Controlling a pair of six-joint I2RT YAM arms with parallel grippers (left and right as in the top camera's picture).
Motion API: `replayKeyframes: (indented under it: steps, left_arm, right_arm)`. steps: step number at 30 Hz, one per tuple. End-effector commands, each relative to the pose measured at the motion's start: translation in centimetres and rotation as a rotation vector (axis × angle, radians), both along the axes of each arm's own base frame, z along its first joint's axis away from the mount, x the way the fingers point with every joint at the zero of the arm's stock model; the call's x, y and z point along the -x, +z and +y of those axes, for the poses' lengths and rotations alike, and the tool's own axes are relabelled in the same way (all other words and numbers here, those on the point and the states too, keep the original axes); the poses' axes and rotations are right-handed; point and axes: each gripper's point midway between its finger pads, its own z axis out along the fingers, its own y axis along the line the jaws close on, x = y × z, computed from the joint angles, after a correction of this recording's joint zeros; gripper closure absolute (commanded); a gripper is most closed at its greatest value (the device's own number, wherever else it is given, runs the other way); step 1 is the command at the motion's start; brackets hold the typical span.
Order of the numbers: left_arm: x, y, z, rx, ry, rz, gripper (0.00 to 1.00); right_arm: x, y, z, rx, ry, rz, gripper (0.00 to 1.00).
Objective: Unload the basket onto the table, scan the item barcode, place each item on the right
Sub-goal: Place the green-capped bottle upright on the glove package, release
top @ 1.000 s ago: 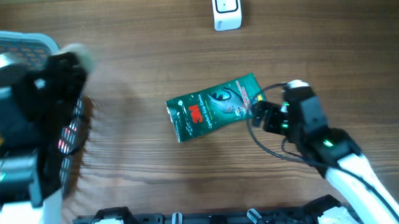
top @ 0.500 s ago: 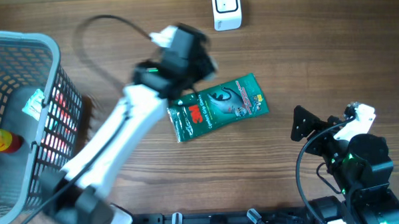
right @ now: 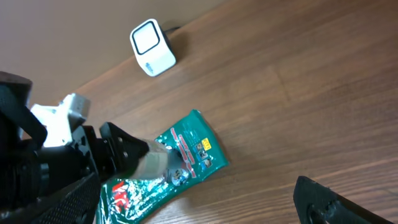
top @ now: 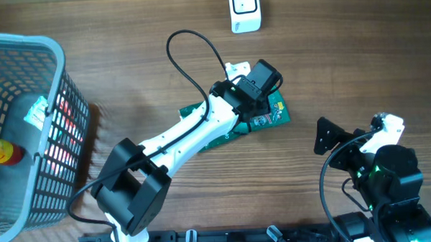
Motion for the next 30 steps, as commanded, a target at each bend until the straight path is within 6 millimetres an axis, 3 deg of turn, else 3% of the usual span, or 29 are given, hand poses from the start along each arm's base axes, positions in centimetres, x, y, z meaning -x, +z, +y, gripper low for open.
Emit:
replayKeyframes:
  steps: [1,6,11,13,15,16,18,20,22,25,28,30]
  left_arm:
    - [-1.8,0.3,2.3,-0.128,0.055,-0.092,0.32]
    - [-0.4,-1.7,4.1,-0.235,0.052,-0.019,0.31]
    - [0.1,-2.2,4.8,-0.269,0.050,0.009,0.28]
    - [-0.2,-2.1,5.2,-0.281,0.061,-0.005,0.22]
    - [-0.6,-1.3,5.3,-0.267,0.071,-0.019,0.07]
    - [-0.9,-0.1,5.3,-0.249,0.078,-0.037,0.00]
    - [-1.2,1.8,5.1,-0.219,0.084,-0.065,0.00]
    - [-1.8,5.5,5.2,-0.175,0.101,-0.122,0.00]
    - [-2.5,10.9,6.4,-0.140,0.125,-0.221,0.00]
    - [-2.7,18.1,10.6,-0.122,0.238,-0.369,0.00]
    - [-1.9,23.0,16.1,-0.109,0.364,-0.470,0.00]
    - [-0.8,25.7,21.0,-0.101,0.470,-0.514,0.00]
  right_arm:
    - [0.3,0.3,-0.6,0.002,-0.031,-0.002,0.00]
    - [0.6,-0.3,-0.6,0.010,-0.030,0.022,0.00]
    - [0.7,-0.3,-0.6,0.009,-0.030,0.025,0.00]
    - [0.7,-0.5,-0.7,0.011,-0.030,0.032,0.00]
    - [0.8,-0.6,-0.7,0.013,-0.030,0.039,0.00]
    - [0.9,-0.7,-0.7,0.013,-0.030,0.041,0.00]
    - [0.9,-0.6,-0.7,0.012,-0.030,0.040,0.00]
    - [0.9,-0.6,-0.7,0.012,-0.030,0.041,0.00]
    - [0.9,-0.7,-0.7,0.012,-0.030,0.041,0.00]
    - [0.9,-0.7,-0.7,0.013,-0.030,0.045,0.00]
    - [1.0,-0.9,-0.7,0.015,-0.030,0.051,0.00]
    - [1.0,-0.9,-0.7,0.015,-0.030,0.054,0.00]
